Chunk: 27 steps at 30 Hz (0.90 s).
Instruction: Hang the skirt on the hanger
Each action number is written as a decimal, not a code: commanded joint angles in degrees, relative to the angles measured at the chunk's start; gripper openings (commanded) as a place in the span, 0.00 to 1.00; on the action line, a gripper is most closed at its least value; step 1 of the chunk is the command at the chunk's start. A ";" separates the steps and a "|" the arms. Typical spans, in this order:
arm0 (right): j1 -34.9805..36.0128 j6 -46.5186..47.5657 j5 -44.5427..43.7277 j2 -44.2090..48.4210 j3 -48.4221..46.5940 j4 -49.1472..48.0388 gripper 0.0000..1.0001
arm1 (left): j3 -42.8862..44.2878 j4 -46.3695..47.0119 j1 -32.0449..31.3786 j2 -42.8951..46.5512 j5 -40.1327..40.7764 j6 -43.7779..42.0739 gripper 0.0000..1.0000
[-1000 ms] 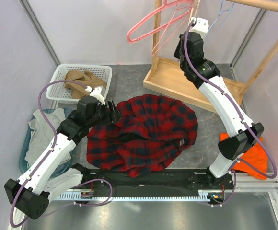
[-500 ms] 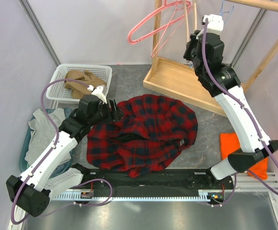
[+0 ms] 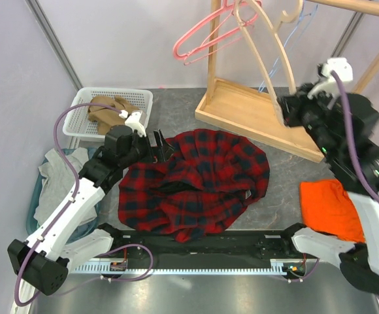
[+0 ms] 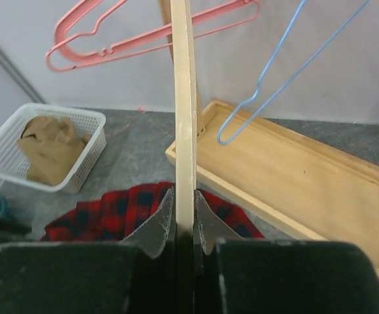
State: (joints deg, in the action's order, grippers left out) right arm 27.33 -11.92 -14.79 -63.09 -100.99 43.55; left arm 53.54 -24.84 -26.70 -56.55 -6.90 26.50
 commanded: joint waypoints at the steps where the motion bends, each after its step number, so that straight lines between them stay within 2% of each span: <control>1: 0.18 1.82 5.29 7.18 2.37 11.02 0.00 | 5.52 4.45 0.16 -0.31 -2.68 -3.21 0.99; 8: 0.18 2.52 11.61 16.67 9.40 20.07 0.00 | 10.35 4.63 0.16 0.30 -4.18 -5.32 0.98; 12: 0.18 5.59 24.78 19.84 13.97 19.56 0.00 | 12.55 5.06 0.16 1.09 -6.37 -7.60 0.98; 13: 0.18 7.77 30.72 20.37 17.28 18.86 0.00 | 13.69 5.15 0.16 1.36 -6.98 -8.56 0.98; 16: 0.18 8.76 37.61 20.90 23.36 14.73 0.00 | 15.97 5.15 0.16 1.80 -9.79 -12.78 0.98; 17: 0.18 9.19 41.99 20.21 26.17 13.50 0.00 | 16.42 5.15 0.16 2.15 -11.28 -15.14 0.98; 20: 0.18 8.67 47.54 20.11 30.22 9.64 0.00 | 16.95 5.15 0.16 3.73 -16.82 -18.84 0.98; 27: 0.26 9.99 56.70 22.22 33.40 7.08 0.00 | 11.95 7.60 0.16 5.14 -37.54 -21.84 0.98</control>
State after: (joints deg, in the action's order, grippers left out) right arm 27.46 -3.86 32.34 -43.64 -67.77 56.88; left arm 67.83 -20.58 -26.70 -51.55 -29.26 9.45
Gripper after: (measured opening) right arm 0.106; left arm 0.985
